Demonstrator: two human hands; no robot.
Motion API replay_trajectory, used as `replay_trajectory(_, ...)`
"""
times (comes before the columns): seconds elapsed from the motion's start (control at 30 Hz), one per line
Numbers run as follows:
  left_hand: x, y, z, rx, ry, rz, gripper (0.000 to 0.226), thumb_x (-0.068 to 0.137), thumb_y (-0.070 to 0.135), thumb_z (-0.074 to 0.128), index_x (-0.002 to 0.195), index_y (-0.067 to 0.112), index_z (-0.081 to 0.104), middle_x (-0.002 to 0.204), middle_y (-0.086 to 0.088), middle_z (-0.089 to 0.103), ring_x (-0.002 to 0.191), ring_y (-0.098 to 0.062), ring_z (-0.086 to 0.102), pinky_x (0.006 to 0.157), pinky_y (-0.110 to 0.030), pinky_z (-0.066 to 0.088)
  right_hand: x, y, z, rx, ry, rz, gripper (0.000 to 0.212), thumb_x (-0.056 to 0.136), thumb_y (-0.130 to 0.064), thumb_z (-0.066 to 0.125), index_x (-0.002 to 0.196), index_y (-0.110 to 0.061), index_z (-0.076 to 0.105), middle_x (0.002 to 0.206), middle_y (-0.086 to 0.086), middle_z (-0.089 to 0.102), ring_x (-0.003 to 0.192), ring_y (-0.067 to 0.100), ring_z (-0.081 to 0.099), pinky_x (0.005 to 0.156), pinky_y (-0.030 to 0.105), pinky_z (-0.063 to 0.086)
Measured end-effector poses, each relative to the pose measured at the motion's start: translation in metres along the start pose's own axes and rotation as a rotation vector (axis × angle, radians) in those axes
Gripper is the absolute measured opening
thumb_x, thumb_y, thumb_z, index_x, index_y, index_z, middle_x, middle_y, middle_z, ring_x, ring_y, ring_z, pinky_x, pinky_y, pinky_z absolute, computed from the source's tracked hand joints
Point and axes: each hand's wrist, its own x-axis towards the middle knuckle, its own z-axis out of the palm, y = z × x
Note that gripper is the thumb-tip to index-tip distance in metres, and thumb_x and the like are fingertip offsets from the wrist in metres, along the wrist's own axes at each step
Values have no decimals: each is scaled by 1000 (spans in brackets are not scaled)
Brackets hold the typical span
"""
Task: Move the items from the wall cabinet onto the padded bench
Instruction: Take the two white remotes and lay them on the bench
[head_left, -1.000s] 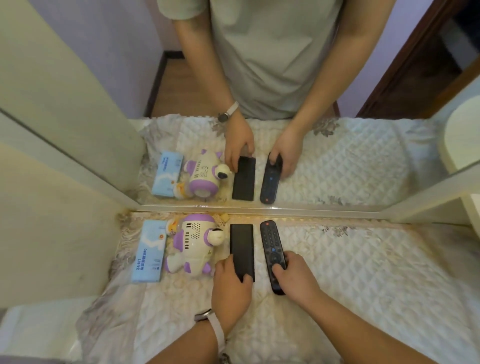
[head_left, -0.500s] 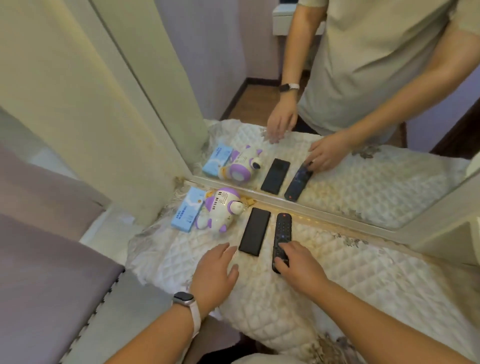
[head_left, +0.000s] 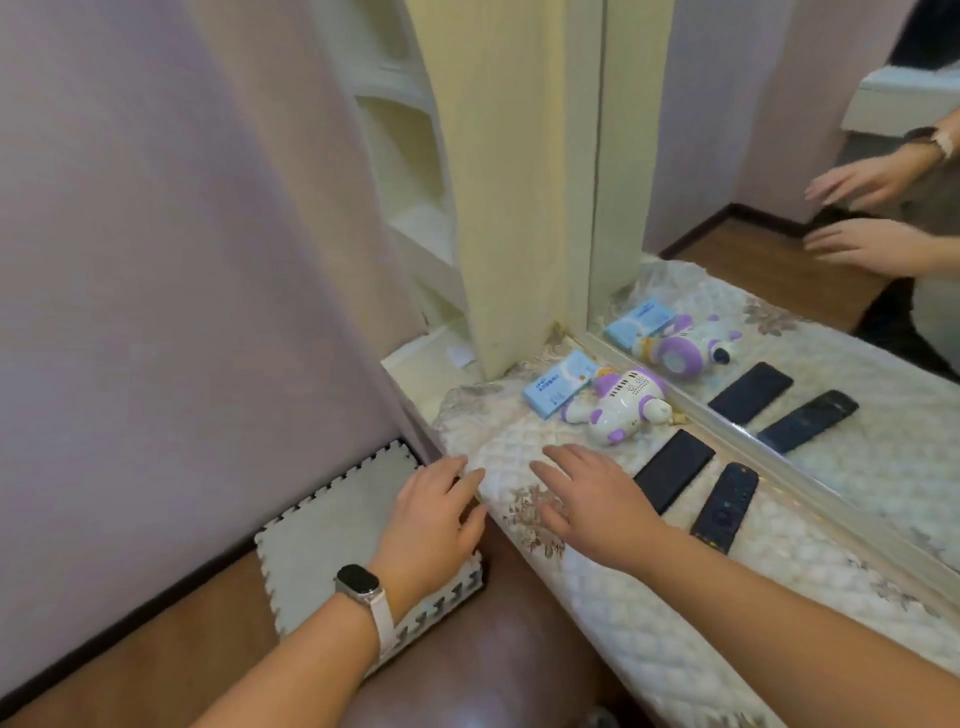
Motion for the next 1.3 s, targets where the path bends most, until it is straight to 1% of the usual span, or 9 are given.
replay_trajectory(0.1,-41,-36,-26,10,70,-94,47,91,41,42,128,19,59,132,-6,58,124,-25,52,106,-42,37,30,-59,-8,-34,26,-146,47,86,-45,50,120,-16,64,124,8,64,112,29,59,90,40,50)
replay_trajectory(0.27,-136,-109,-62,22,185,-245,44,90,39,49,127,19,59,134,-5,57,126,-24,50,106,-41,38,69,-177,5,-78,26,-376,50,89,-48,46,124,-16,63,127,6,62,118,27,55,97,40,45)
replay_trajectory(0.4,-233,-171,-91,69,266,-375,42,88,38,51,123,17,62,132,-5,58,125,-25,51,106,-39,37,88,-288,30,-48,25,-485,49,89,-48,48,121,-15,63,128,9,62,118,30,55,96,42,46)
replay_trajectory(0.5,-308,-213,-111,87,343,-491,42,87,37,52,121,16,64,131,-7,60,124,-27,52,105,-43,40,97,-373,47,-31,22,-556,49,89,-49,47,122,-17,63,129,8,62,119,30,56,96,42,48)
replay_trajectory(0.57,-354,-238,-124,88,368,-569,43,87,37,51,123,16,64,132,-7,60,125,-27,52,105,-46,41,102,-427,55,-25,22,-614,49,88,-49,46,121,-17,64,124,6,63,115,30,57,94,40,48)
replay_trajectory(0.67,-423,-267,-141,102,395,-688,44,88,37,50,127,17,61,134,-6,58,129,-26,48,107,-47,39,105,-505,67,-10,40,-724,49,87,-47,45,118,-16,67,118,5,65,110,29,60,89,39,50)
replay_trajectory(0.77,-486,-284,-155,138,417,-811,44,90,37,51,130,21,58,138,-3,54,133,-22,43,112,-43,31,102,-575,77,-16,32,-850,50,87,-48,44,119,-17,67,122,6,65,112,29,60,91,40,51)
replay_trajectory(1.0,-581,-304,-173,223,417,-1099,47,93,41,50,138,27,49,143,2,48,137,-17,36,114,-39,19,102,-692,103,7,20,-1123,51,88,-50,45,120,-17,67,123,7,65,113,29,61,95,40,48)
replay_trajectory(1.3,-636,-339,-193,315,387,-1392,41,91,36,57,130,25,58,135,0,57,130,-19,47,110,-37,24,136,-809,140,115,-31,-1417,51,91,-50,46,126,-16,63,128,9,62,119,31,57,99,41,46)
